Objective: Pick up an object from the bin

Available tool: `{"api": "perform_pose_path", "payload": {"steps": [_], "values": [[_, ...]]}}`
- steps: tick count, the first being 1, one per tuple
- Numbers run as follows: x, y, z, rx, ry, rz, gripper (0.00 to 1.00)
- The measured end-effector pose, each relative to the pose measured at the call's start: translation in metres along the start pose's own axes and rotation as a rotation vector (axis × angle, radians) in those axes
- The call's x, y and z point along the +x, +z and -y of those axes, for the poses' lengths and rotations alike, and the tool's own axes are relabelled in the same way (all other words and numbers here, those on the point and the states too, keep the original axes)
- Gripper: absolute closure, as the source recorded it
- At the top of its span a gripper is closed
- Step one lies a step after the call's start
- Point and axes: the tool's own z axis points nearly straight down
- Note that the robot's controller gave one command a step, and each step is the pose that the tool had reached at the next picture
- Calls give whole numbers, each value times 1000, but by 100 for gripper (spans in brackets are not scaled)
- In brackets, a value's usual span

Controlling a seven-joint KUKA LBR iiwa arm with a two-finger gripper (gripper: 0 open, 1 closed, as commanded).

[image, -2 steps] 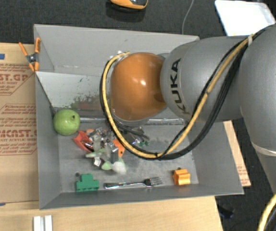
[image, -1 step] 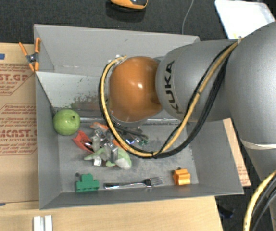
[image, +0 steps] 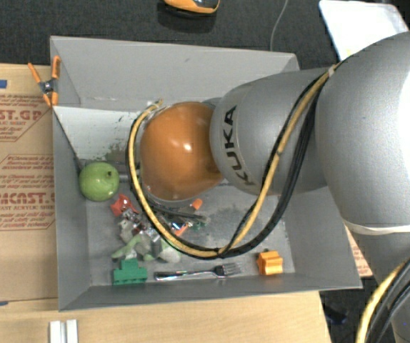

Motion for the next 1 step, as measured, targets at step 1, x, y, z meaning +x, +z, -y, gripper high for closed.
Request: {"api": "perform_pose_path", "payload": {"steps": [1], "values": [[-26,45,21,2,-16,7,100]]}}
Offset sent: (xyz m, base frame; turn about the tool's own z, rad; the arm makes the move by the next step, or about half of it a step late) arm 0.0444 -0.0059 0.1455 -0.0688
